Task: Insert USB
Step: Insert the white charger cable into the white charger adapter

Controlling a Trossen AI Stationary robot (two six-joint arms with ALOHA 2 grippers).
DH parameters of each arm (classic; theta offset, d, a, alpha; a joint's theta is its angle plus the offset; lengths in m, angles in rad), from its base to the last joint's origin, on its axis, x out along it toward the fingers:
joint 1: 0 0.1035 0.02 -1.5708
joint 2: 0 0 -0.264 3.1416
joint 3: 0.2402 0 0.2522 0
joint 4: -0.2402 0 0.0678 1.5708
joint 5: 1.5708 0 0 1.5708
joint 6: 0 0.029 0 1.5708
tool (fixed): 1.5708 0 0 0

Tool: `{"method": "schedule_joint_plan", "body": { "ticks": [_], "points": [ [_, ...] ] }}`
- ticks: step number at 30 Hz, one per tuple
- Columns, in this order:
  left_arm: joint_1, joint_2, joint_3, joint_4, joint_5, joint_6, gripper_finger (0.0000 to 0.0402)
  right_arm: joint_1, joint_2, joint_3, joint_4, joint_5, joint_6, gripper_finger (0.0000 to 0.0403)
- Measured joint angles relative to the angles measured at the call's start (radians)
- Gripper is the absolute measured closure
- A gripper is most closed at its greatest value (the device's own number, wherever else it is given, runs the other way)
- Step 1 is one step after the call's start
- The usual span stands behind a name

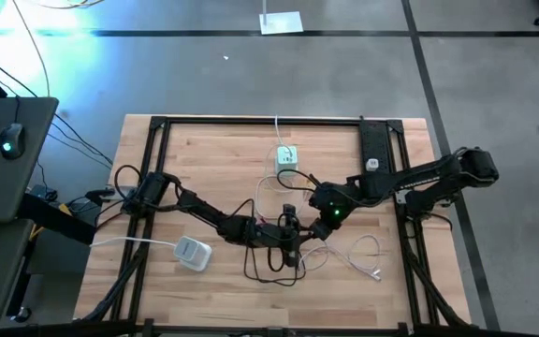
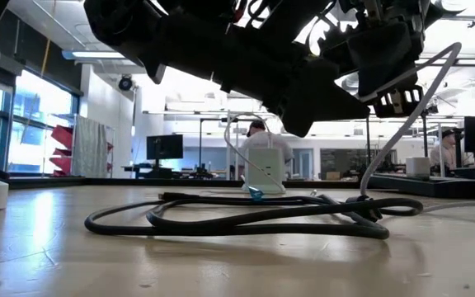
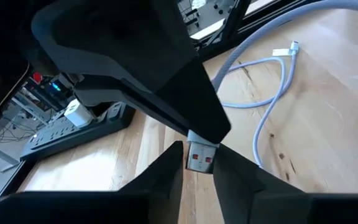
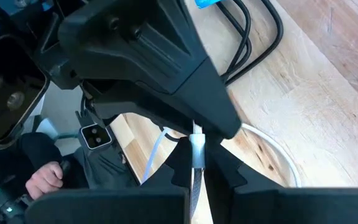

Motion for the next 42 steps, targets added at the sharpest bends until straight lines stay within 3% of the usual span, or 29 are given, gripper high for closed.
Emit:
{"method": "schedule_joint_plan", "body": {
  "ticks": [11,23,28,35,42],
  "points": [
    [-0.001,0.000,0.000,-0.004,-0.001,0.000,0.0384,0.000,0.000,0.000,-0.005,0.033,-0.036,0.0390],
    [-0.002,0.001,0.000,-0.006,-0.020,-0.001,0.0397,0.001,-0.014,0.000,0.023,0.058,-0.143,0.0251],
    [-0.001,0.000,0.000,0.003,-0.048,-0.002,0.0398,0.022,-0.073,0.000,-0.001,0.160,-0.168,0.0213],
    [-0.004,0.000,0.001,-0.002,-0.024,-0.001,0.0400,0.043,-0.142,0.001,-0.101,0.274,-0.174,0.0208],
    [-0.004,-0.021,0.001,-0.070,0.035,-0.025,0.0400,0.217,-0.211,0.001,-0.218,0.566,-0.359,0.0208]
  ]
}}
